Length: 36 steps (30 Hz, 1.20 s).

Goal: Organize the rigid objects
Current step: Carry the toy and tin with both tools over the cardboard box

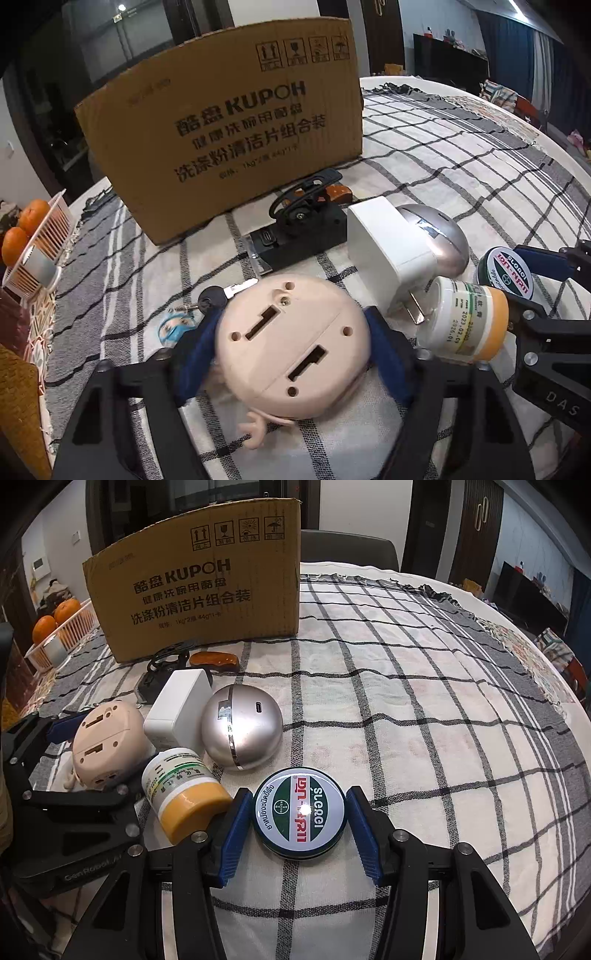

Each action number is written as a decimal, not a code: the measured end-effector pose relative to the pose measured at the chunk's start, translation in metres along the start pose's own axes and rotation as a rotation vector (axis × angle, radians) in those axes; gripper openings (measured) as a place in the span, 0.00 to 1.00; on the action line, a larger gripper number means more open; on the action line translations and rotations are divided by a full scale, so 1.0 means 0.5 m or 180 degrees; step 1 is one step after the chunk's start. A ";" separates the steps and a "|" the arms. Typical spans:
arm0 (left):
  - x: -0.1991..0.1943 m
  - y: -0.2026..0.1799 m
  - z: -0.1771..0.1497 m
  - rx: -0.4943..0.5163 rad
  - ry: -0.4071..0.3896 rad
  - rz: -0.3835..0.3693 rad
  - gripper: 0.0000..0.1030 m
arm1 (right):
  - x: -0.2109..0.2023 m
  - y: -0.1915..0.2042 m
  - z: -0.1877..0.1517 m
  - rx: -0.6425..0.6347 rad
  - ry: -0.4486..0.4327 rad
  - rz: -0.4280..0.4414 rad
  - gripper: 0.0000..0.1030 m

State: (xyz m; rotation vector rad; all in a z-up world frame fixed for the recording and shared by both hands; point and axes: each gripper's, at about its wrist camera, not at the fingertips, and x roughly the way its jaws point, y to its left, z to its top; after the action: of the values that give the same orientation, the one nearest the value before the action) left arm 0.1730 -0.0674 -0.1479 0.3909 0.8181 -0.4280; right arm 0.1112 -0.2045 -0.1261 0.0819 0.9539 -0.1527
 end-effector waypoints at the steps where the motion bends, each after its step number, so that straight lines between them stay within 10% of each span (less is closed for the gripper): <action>1: -0.001 0.001 -0.001 -0.0020 0.0003 -0.0010 0.72 | 0.000 0.001 -0.001 -0.0004 -0.0004 0.0000 0.52; 36: -0.213 0.093 0.100 -0.0906 -0.0564 0.0358 0.72 | -0.157 0.012 0.114 0.0050 -0.0892 0.0450 0.51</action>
State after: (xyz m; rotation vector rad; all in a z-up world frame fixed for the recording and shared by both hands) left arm 0.1625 -0.0298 -0.0273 0.1312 0.6690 -0.2327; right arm 0.1134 -0.1988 -0.0293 0.1383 0.6647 -0.0392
